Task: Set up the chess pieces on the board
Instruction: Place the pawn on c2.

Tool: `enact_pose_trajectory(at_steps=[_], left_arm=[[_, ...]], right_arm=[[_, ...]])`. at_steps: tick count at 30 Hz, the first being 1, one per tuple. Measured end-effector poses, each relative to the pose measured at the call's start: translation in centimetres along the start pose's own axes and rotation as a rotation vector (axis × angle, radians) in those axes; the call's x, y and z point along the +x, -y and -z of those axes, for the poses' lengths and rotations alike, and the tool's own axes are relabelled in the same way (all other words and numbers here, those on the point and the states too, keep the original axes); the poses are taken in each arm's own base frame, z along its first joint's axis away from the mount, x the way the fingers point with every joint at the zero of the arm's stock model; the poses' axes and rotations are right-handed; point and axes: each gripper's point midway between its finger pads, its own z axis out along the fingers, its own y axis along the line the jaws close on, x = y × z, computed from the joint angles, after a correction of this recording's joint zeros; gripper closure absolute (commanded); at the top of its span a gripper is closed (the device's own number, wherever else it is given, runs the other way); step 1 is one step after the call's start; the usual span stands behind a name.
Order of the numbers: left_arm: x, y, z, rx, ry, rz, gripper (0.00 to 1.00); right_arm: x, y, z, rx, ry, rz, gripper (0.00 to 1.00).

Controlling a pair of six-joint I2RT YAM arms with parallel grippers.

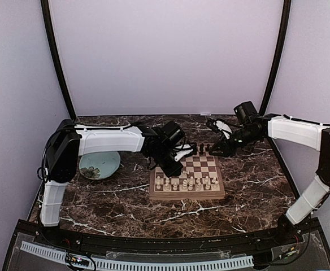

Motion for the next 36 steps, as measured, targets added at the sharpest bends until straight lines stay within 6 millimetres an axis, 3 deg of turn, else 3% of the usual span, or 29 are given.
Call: enact_pose_trajectory(at_steps=[13, 36], left_arm=[[1.5, 0.3, -0.5, 0.019, -0.064, -0.011, 0.91], [1.8, 1.0, -0.2, 0.057, -0.083, -0.025, 0.92]], right_arm=[[0.1, 0.0, -0.1, -0.002, -0.003, 0.001, 0.67], [0.6, 0.2, -0.6, -0.008, -0.017, -0.008, 0.67]])
